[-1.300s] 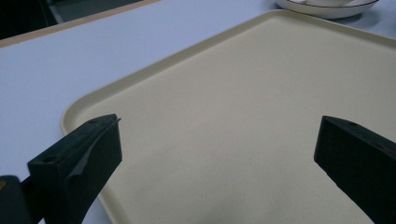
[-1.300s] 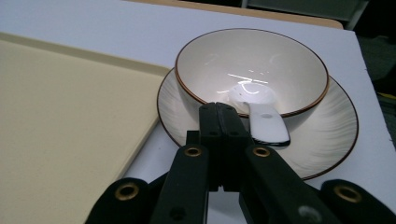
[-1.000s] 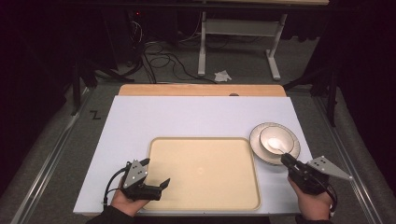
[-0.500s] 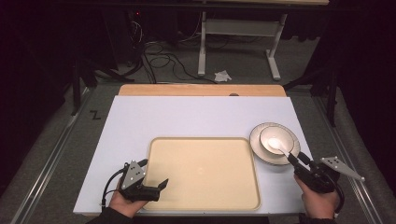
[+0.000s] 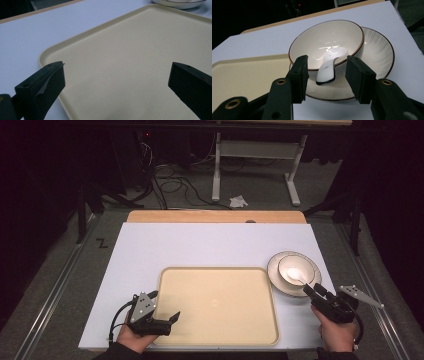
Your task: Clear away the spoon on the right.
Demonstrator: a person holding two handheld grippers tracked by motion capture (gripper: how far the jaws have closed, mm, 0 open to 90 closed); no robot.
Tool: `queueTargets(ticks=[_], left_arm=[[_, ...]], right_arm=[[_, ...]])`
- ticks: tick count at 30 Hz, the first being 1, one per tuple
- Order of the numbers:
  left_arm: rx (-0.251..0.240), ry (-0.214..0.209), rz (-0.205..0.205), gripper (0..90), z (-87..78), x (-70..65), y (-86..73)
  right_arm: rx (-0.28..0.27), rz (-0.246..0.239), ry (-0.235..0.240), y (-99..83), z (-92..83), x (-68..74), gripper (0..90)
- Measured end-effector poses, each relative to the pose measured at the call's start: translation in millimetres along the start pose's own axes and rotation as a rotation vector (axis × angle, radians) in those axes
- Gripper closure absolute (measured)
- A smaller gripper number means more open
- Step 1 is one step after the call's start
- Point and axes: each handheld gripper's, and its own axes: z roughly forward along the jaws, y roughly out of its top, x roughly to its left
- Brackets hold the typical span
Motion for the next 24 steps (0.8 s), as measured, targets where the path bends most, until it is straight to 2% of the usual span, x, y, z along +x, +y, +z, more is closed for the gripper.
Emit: queueTargets(ticks=[3,8,15,19,24], left_arm=[[-0.007,0.001,-0.001,1.4,-1.1,-0.5,0.2],[-0.008,0.004,-0.004,1.4,-1.5,0.5,0.0],[-0.009,0.002,0.002,1.4,-1.7,-0.1,0.1],[-0.004,-0.001,0.009,1.5,-1.4,-1.0,0.3],[-0.001,-0.003,0.021,1.5,-0.5,-2.2,0.5]], right_arm=[[0.001,-0.008,-0.004,-1.2,1.8,-2.0,57.0],[0.001,0.015,0.017,-1.4,3.4,-5.5,58.6],[-0.001,0.085,0.053,-2.0,6.3,-8.6,61.8],[0.013,0.106,0.072,-2.9,7.3,-11.2,65.9],[0.011,0.073,0.061,-0.8,7.1,-8.2,75.6]])
